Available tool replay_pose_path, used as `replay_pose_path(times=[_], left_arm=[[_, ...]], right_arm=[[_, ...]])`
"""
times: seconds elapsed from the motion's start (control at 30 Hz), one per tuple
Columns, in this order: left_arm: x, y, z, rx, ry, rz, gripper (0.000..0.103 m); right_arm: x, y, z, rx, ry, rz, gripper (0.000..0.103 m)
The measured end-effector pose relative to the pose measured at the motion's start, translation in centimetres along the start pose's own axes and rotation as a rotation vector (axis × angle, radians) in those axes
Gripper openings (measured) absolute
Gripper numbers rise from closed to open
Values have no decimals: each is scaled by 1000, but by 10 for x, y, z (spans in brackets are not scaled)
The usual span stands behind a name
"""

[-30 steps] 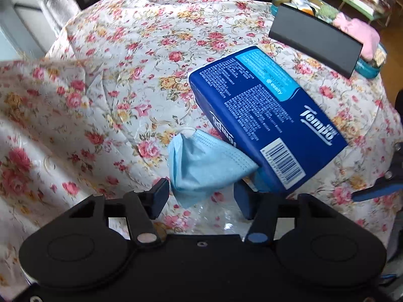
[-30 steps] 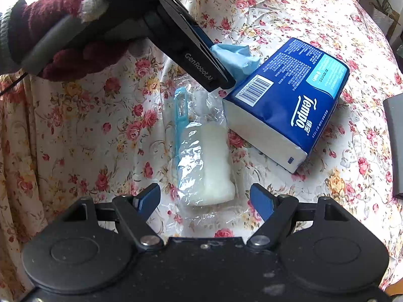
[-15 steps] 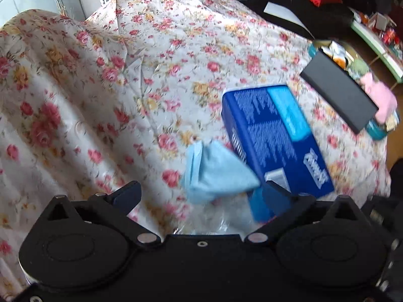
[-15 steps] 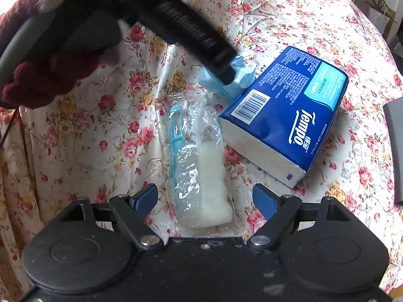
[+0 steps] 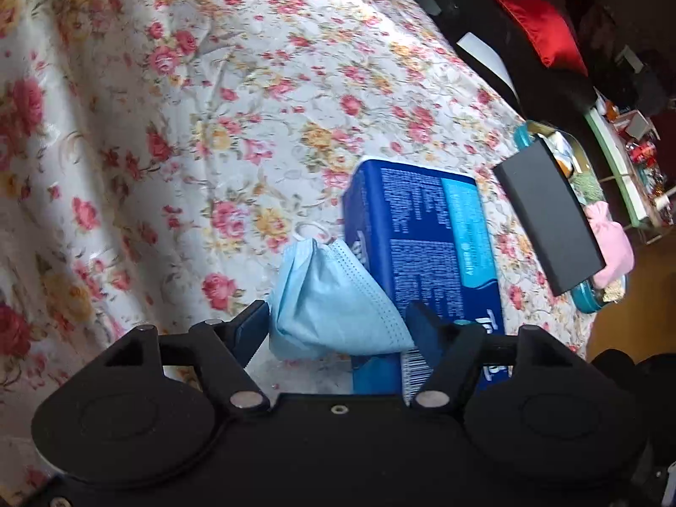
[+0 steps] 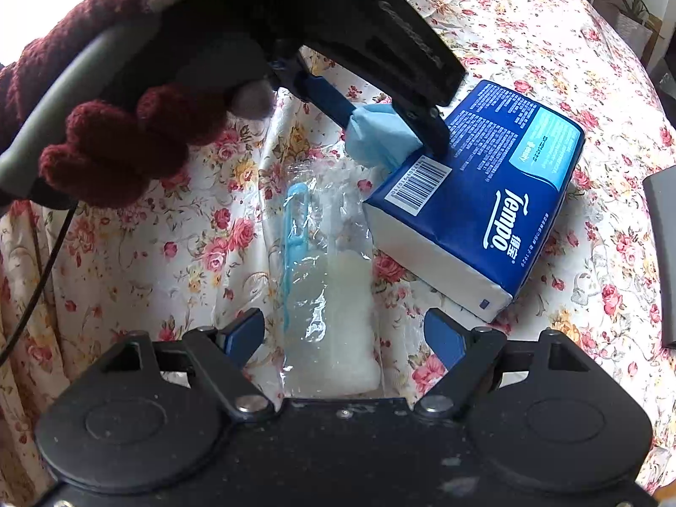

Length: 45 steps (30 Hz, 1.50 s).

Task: Organize soft objects
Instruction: 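Close the right tool on the wrapped towel while the left tool grasps the blue mask, then lift and carry the wrapped towel with the right tool while the left tool carries the mask to the tray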

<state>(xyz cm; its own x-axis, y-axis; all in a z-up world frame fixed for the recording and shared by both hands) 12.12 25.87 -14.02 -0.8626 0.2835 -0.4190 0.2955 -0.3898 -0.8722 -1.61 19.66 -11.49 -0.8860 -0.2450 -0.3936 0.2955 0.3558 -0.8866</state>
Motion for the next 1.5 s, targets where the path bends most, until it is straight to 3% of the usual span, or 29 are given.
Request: replay_pose_path(times=[0.17, 0.27, 0.5, 0.53, 0.57, 0.63, 0.83, 1.2, 1.5], left_arm=[[1, 0, -3, -8, -20, 13, 65], [-1, -2, -1, -20, -11, 12, 58], [1, -5, -6, -115, -3, -42, 55], [3, -4, -7, -115, -13, -50, 55], [4, -4, -8, -115, -21, -58, 53], [6, -4, -8, -127, -32, -69, 53], [5, -14, -6, -164, -36, -81, 52], [-7, -38, 6, -212, -47, -59, 51], [-24, -63, 26, -256, -29, -16, 51]], right_arm=[[-2, 6, -3, 12, -1, 1, 84], [-6, 15, -9, 27, -22, 3, 90], [-8, 40, -17, 71, -46, -11, 90], [-6, 43, -17, 71, -41, -18, 87], [-4, 44, -17, 68, -40, -28, 70], [3, 44, -19, 64, -67, -47, 53], [15, 16, -20, 5, -118, -50, 51], [6, -46, -27, -106, -103, 45, 51], [8, -73, -18, -121, -80, 109, 51]])
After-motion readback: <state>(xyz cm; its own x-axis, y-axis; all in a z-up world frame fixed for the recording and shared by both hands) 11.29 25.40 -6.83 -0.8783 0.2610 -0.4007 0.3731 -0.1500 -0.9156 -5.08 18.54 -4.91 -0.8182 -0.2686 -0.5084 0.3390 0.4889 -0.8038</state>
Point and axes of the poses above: each gripper's, at about its wrist camera, not at the fingertips, and y roughly the way its jaws point, z to its right, x to its underside, the point moved 10 cm from there along y, roughly the way its jaws point, and after that the axes turned 11 degrees about y, right-handed, at the moved point
